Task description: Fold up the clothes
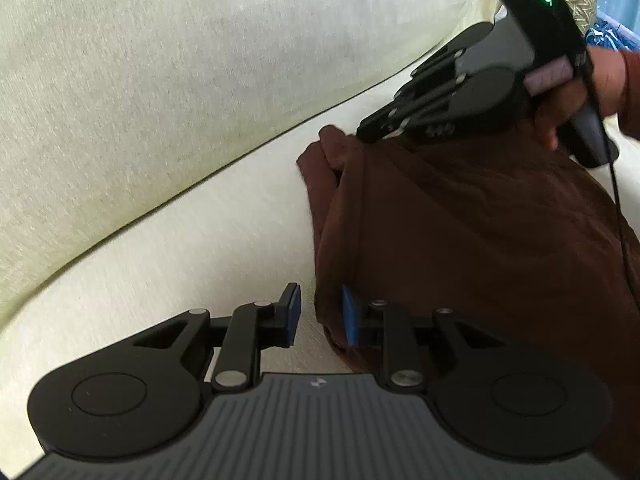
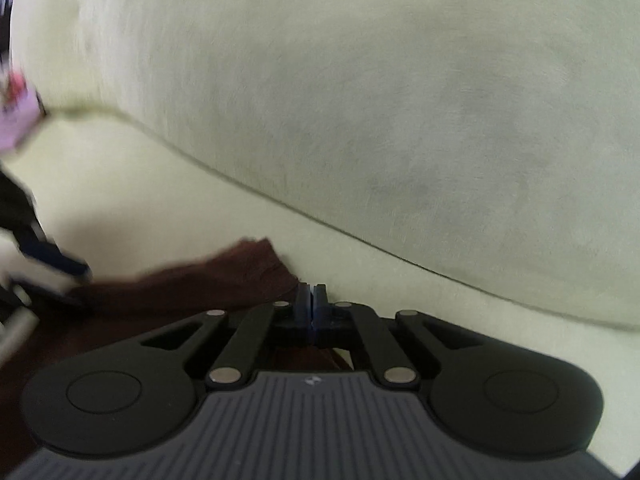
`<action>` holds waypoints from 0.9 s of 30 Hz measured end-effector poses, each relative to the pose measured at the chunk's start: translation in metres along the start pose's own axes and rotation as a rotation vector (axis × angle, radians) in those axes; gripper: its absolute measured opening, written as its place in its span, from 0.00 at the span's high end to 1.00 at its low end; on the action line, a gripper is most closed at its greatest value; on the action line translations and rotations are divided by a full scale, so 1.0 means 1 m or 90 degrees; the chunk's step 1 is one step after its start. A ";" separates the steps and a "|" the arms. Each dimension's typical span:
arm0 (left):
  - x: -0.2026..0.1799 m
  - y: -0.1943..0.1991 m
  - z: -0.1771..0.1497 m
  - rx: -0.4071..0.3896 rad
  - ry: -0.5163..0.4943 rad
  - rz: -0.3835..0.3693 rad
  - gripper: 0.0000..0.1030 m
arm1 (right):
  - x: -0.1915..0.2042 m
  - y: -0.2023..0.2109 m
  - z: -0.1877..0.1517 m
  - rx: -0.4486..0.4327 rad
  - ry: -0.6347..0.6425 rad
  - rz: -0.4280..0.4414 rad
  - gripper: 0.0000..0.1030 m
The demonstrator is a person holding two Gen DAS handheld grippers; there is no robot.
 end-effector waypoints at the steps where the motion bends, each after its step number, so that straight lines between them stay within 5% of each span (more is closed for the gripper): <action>1: 0.000 0.001 0.000 -0.002 0.000 0.002 0.71 | 0.003 -0.001 0.000 -0.004 0.008 -0.023 0.96; 5: 0.002 0.006 0.004 -0.009 -0.002 0.008 0.71 | -0.006 0.012 0.002 -0.032 -0.040 -0.080 0.81; 8: 0.003 0.008 0.006 -0.015 0.005 0.003 0.72 | -0.007 0.031 0.003 -0.058 -0.107 0.005 0.82; 16: -0.006 0.002 0.000 -0.009 -0.006 -0.005 0.72 | 0.004 0.011 0.020 -0.062 -0.172 0.083 0.76; 19: -0.003 -0.001 -0.003 -0.006 0.001 -0.007 0.71 | 0.007 -0.005 0.023 -0.032 -0.174 0.109 0.97; 27: -0.003 -0.005 -0.008 -0.010 0.015 -0.003 0.67 | 0.016 -0.026 0.023 -0.043 -0.185 0.068 0.97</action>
Point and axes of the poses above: each gripper's, at about its wrist camera, not at the fingertips, and y roughly against the way its jaws point, x to its left, z to its top, the point moved 4 cm from there along -y, roughly the way its jaws point, and after that the axes turned 4 degrees about -x, right-handed, at the moved point
